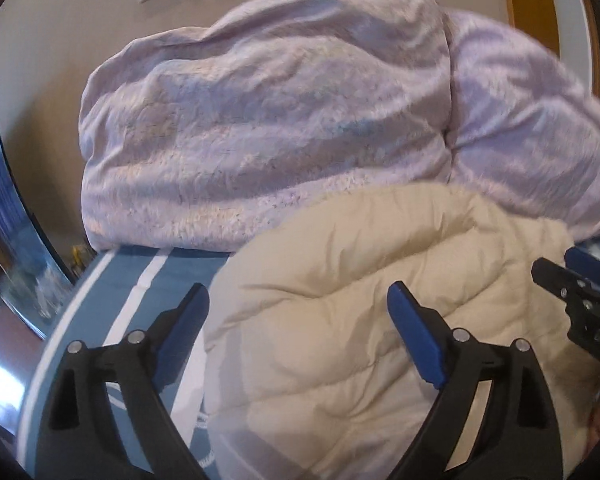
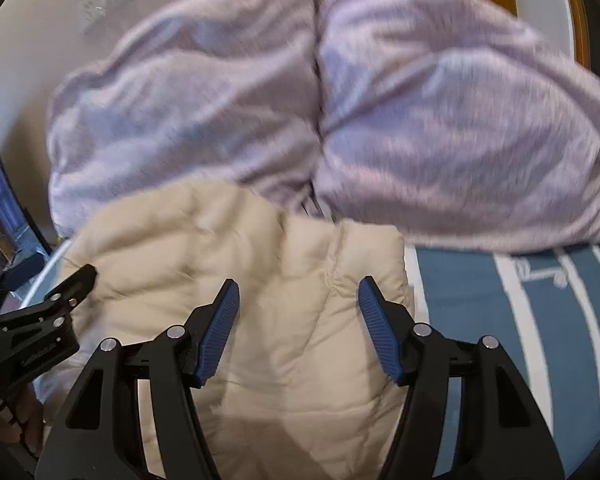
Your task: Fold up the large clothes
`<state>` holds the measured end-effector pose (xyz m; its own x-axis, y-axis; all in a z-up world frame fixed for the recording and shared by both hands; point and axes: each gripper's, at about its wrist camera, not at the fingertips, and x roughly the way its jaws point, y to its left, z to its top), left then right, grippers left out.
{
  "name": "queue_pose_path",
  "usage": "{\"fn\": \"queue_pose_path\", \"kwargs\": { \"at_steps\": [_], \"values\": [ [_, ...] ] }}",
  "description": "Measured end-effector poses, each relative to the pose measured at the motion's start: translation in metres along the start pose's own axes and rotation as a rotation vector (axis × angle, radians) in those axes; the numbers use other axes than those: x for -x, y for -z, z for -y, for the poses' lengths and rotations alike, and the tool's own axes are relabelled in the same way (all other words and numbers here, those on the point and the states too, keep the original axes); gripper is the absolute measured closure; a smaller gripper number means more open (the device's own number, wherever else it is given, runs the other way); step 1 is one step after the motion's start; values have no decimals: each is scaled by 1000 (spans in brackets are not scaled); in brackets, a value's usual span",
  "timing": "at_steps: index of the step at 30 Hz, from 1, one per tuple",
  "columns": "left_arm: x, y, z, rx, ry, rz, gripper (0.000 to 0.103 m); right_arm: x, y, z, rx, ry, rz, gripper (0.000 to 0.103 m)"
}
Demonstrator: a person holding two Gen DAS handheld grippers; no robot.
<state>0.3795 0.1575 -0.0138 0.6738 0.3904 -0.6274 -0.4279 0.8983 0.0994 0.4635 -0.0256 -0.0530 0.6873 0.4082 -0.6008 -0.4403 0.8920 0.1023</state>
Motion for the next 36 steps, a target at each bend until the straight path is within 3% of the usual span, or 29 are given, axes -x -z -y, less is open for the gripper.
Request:
{"fn": "queue_pose_path", "kwargs": {
  "at_steps": [9, 36],
  "values": [
    [-35, 20, 8, -2, 35, -33, 11, -37, 24, 9, 10, 21, -66, 39],
    [-69, 30, 18, -13, 39, -107, 3, -50, 22, 8, -3, 67, -99, 39]
  ]
}}
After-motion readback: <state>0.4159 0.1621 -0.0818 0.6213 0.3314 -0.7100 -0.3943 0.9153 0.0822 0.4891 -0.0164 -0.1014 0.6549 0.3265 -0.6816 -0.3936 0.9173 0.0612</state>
